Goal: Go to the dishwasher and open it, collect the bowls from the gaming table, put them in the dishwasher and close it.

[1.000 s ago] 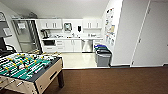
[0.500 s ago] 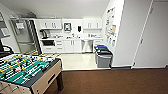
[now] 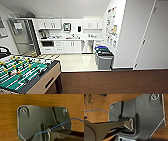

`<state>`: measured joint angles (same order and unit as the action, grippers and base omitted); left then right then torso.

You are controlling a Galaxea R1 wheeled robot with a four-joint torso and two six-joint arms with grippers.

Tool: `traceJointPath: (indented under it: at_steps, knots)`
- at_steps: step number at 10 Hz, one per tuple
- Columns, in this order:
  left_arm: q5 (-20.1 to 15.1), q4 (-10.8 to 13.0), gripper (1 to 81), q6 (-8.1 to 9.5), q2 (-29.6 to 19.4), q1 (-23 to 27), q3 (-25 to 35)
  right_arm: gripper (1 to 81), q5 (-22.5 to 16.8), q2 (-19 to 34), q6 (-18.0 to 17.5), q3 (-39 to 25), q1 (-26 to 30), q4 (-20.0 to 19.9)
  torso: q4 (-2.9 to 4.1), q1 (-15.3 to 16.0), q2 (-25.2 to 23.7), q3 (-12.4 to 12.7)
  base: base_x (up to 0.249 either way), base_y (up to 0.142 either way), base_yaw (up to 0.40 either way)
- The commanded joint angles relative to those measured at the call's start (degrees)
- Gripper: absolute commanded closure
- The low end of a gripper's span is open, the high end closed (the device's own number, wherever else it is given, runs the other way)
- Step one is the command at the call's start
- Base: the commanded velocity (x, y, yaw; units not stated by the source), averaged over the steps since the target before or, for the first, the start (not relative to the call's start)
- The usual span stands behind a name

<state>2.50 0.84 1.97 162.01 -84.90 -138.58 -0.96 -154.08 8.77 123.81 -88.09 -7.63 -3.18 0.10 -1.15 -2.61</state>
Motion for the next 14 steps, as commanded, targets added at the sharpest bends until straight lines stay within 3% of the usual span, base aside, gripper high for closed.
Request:
traceJointPath:
  at_steps: [1, 7, 14]
  knots:
    - [-3.03, -0.23, 1.0, 0.14, -0.98, 2.93, 0.33, 1.0, -3.26, 1.2, -0.06, -0.34, 2.61, 0.16, 0.0, 0.0, 0.0, 0.0, 0.184, 0.0, 0.0]
    - [-2.94, -0.23, 1.0, 0.22, -0.72, 2.85, 0.33, 1.0, -3.17, 1.11, -0.15, 0.99, 3.05, 0.25, 0.0, -0.05, 0.0, 0.0, 0.203, 0.0, 0.0]
    - [-2.94, -0.31, 1.0, 0.22, -0.9, 2.76, 0.33, 1.0, -3.17, 0.94, -0.33, 1.07, 3.31, -0.1, 0.0, -0.02, 0.0, 0.0, 0.276, 0.0, 0.0]
